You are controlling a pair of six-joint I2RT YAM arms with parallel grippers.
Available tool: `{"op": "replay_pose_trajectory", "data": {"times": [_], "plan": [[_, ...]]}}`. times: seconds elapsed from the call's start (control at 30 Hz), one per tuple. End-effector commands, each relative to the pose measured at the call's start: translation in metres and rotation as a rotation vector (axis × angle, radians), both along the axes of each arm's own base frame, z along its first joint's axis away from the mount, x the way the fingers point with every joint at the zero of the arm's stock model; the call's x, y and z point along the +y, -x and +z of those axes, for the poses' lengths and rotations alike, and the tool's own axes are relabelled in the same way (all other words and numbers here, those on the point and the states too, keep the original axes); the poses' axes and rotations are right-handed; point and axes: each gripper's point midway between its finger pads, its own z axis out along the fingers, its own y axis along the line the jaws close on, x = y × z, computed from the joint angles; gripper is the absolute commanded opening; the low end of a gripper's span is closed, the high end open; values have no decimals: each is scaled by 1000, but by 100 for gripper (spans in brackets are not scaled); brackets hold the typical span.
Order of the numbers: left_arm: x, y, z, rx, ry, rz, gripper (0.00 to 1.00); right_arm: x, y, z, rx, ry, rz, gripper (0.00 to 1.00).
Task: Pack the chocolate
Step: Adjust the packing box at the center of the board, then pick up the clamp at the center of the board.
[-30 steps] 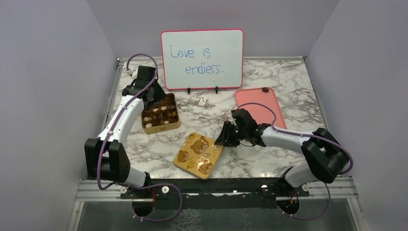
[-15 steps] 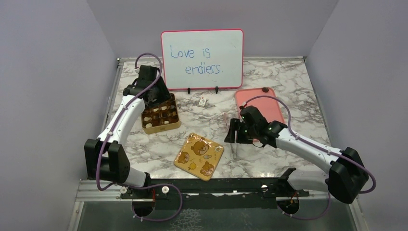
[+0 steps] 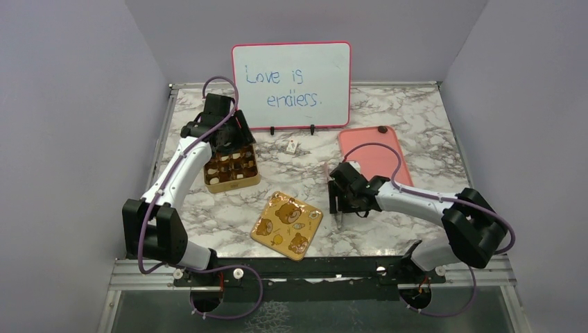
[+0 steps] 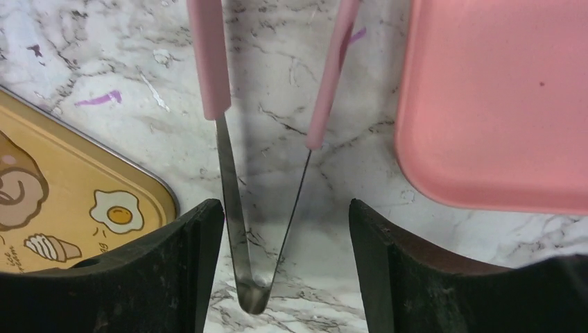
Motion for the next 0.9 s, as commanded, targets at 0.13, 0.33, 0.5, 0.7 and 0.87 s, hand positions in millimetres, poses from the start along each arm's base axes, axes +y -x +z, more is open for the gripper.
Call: {"op": "replay_pose_trajectory", "data": {"times": [0.13, 0.33, 0.5, 0.7, 0.87], "plan": [[-6, 3, 8, -15, 9, -31, 63, 3, -34, -8, -135, 120, -30, 64], [-6, 3, 11, -19, -2, -40, 60, 6, -45, -15, -167, 165, -32, 52], [-14, -1, 21, -32, 14, -78, 60, 33, -54, 28, -218, 81, 118, 42], [-61, -4, 45, -46, 177, -216, 64, 62, -32, 99, -264, -120, 365, 42], [-107, 12, 56, -28, 359, -317, 68, 87, -16, 145, -283, -262, 519, 42]]}}
